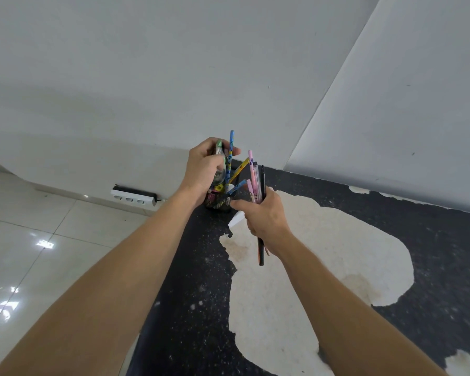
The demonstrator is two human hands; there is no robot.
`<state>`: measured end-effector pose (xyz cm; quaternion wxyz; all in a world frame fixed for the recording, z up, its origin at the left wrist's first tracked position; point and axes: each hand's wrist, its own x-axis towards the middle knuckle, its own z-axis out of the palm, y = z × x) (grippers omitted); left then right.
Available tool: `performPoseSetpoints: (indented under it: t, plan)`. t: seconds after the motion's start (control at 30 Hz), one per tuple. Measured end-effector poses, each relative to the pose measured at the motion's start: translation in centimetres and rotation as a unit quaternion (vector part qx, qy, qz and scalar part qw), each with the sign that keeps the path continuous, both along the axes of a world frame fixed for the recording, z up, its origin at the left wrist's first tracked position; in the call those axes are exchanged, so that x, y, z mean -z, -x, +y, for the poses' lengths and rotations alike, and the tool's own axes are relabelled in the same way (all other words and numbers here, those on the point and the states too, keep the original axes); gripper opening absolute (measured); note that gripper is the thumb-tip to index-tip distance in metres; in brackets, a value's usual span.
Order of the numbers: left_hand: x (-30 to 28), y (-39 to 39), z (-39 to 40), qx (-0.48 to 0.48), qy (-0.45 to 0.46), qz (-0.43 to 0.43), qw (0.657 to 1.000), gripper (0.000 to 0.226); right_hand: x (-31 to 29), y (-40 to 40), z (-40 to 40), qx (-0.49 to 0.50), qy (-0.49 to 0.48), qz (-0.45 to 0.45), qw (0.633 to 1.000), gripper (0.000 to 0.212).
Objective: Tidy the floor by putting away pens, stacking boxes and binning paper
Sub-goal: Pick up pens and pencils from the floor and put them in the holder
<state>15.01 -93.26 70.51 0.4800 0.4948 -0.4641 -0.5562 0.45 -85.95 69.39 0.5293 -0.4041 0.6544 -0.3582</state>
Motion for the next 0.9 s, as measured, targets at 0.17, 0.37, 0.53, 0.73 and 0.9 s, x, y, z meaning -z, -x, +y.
performPoseSetpoints:
  t: [0.17, 0.37, 0.53, 0.73, 0.9]
  plan:
    - [0.4, -0.7, 0.0, 0.035, 0.012, -0.063, 0.997, 0.041, -0.5, -0.1, 0.0, -0.007, -0.002, 0.009, 1.000, 0.029]
    - [0.7, -1.4, 0.3, 0.076, 0.040, -0.151, 0.985, 0.038, 0.2, -1.2, -0.7, -0.001, 0.005, 0.063, 0.998, 0.024]
    - [1.6, -3.1, 0.0, 0.101, 0.046, -0.242, 0.964, 0.048, 0.2, -1.3, -0.9, 0.022, 0.007, 0.072, 0.997, 0.027]
    - [2.8, -3.3, 0.1, 0.128, 0.087, -0.324, 0.933, 0.048, -0.6, -1.4, -1.1, 0.055, 0.049, 0.117, 0.990, 0.035]
    - [1.8, -3.7, 0.3, 0.072, 0.043, -0.230, 0.969, 0.048, -1.5, -1.4, -1.9, 0.044, 0.067, 0.152, 0.985, 0.042]
